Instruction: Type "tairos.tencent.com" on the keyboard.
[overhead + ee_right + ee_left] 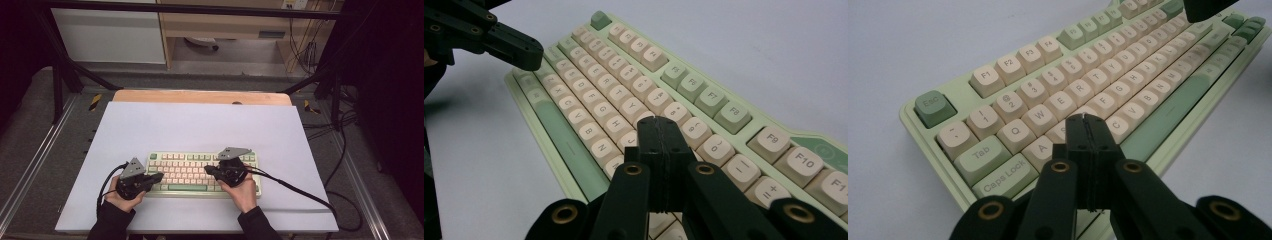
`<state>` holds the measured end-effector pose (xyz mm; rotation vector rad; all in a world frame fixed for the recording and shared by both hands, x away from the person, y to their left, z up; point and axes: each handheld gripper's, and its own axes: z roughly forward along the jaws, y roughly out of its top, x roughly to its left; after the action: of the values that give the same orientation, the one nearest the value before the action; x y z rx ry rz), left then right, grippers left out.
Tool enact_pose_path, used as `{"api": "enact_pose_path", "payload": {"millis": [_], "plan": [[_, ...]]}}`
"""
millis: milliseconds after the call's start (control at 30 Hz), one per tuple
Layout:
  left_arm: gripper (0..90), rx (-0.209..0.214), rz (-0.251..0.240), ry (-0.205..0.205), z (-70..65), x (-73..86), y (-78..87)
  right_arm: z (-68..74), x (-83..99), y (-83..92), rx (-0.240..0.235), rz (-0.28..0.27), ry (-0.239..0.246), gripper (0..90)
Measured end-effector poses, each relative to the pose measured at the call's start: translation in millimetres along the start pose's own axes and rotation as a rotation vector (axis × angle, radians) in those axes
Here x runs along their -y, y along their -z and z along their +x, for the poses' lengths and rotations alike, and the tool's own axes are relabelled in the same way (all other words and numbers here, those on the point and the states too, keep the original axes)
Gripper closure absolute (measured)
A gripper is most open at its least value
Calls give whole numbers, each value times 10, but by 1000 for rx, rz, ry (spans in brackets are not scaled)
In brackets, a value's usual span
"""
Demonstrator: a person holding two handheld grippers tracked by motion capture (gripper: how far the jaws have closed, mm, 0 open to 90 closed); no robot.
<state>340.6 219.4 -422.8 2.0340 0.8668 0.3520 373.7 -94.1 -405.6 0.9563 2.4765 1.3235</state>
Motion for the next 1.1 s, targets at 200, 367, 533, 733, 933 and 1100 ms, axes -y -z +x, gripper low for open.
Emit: {"api": "enact_pose_path", "payload": {"millis": [200, 367, 533, 733, 933, 1100], "plan": [[899, -1, 0, -2, -2, 0, -2, 66, 9, -48, -19, 10, 8, 900], [899, -1, 0, -2, -2, 0, -1, 100, 19, -99, -31, 18, 15, 900], [900, -2, 0, -2, -3, -1, 0, 138, 50, -160, -41, 38, 15, 900], [899, -2, 1, -2, -3, 0, -1, 166, 88, -234, -53, 61, 15, 900], [900, -1, 1, -3, -4, -1, 0, 162, 126, -293, -52, 81, 18, 900], [899, -1, 1, -4, -5, -1, 0, 156, 138, -316, -52, 89, 21, 900]]}}
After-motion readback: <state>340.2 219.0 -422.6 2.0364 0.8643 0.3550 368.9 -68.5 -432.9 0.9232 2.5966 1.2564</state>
